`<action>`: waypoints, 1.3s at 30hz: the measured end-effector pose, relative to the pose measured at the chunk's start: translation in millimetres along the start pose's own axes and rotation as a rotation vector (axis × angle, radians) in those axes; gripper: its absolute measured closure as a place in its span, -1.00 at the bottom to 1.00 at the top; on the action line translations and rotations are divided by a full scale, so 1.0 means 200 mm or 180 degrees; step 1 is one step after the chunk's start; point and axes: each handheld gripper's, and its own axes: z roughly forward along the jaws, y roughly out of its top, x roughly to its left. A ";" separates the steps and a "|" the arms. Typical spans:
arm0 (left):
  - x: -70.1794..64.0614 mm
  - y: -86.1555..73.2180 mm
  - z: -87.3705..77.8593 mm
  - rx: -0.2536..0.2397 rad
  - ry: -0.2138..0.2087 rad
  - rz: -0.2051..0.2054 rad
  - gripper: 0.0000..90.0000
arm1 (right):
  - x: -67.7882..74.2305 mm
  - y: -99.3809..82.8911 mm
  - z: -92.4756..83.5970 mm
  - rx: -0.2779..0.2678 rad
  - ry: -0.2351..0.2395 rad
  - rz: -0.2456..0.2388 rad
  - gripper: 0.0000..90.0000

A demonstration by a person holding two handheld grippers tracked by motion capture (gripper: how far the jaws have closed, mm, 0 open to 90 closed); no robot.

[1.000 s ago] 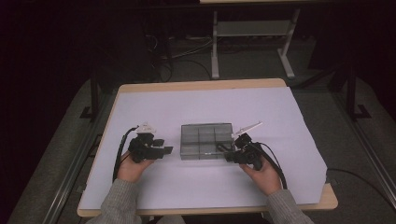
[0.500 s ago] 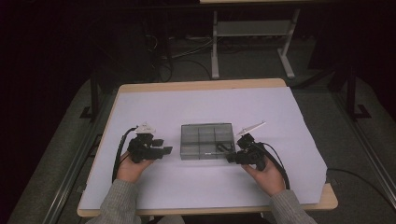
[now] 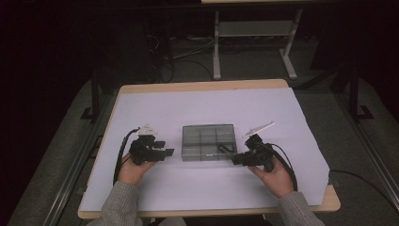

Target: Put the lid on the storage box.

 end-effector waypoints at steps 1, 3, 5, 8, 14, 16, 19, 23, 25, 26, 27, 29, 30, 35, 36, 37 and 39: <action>0.00 0.00 0.00 0.0000 -0.0001 0.0001 0.01 | 0.00 0.00 0.00 -0.0004 0.0011 0.0004 0.71; 0.00 0.00 0.00 0.0000 -0.0001 0.0001 0.00 | -0.01 0.00 -0.01 -0.0007 0.0015 0.0014 0.67; 0.00 0.00 0.00 0.0001 0.0000 0.0004 -0.01 | -0.01 -0.01 -0.02 0.0000 0.0025 0.0014 0.67; 0.00 0.00 0.00 -0.0001 0.0006 0.0022 -0.01 | -0.03 -0.01 -0.03 0.0006 0.0032 0.0011 0.64; 0.00 0.00 0.00 -0.0017 0.0011 -0.0006 -0.01 | -0.05 -0.03 -0.06 -0.0021 0.0005 0.0046 0.59; 0.00 0.00 0.00 -0.0021 0.0010 -0.0010 0.00 | -0.06 -0.04 -0.07 -0.0032 -0.0003 0.0067 0.58; 0.00 0.00 0.00 -0.0024 0.0006 -0.0010 0.00 | -0.08 -0.04 -0.08 -0.0029 -0.0002 0.0095 0.57; 0.00 -0.01 0.00 -0.0027 0.0004 0.0000 0.00 | -0.09 -0.05 -0.09 -0.0028 -0.0011 0.0110 0.53; 0.00 -0.01 -0.01 -0.0020 0.0004 0.0010 0.00 | -0.10 -0.06 -0.10 -0.0027 -0.0023 0.0098 0.53; 0.01 -0.01 -0.01 -0.0022 0.0001 0.0011 0.00 | -0.10 -0.06 -0.10 -0.0027 -0.0029 0.0101 0.52; 0.01 -0.01 -0.01 -0.0022 0.0004 -0.0005 -0.01 | -0.11 -0.06 -0.11 -0.0028 -0.0035 0.0108 0.51; 0.01 -0.01 -0.01 -0.0026 0.0001 -0.0017 -0.01 | -0.11 -0.06 -0.12 -0.0023 -0.0051 0.0122 0.50; 0.01 -0.01 -0.01 -0.0029 0.0004 -0.0019 -0.01 | -0.12 -0.06 -0.12 -0.0029 -0.0055 0.0124 0.49; 0.01 -0.01 -0.01 -0.0043 0.0001 -0.0025 -0.01 | -0.14 -0.06 -0.15 -0.0029 -0.0085 0.0152 0.46; 0.01 -0.01 -0.01 -0.0026 -0.0006 -0.0014 -0.01 | -0.15 -0.06 -0.15 -0.0024 -0.0104 0.0172 0.45; 0.01 -0.01 -0.01 -0.0027 -0.0005 -0.0017 -0.01 | -0.16 -0.07 -0.16 -0.0021 -0.0113 0.0168 0.45; 0.01 -0.01 -0.01 -0.0029 -0.0003 -0.0022 -0.01 | -0.17 -0.07 -0.16 -0.0016 -0.0134 0.0181 0.43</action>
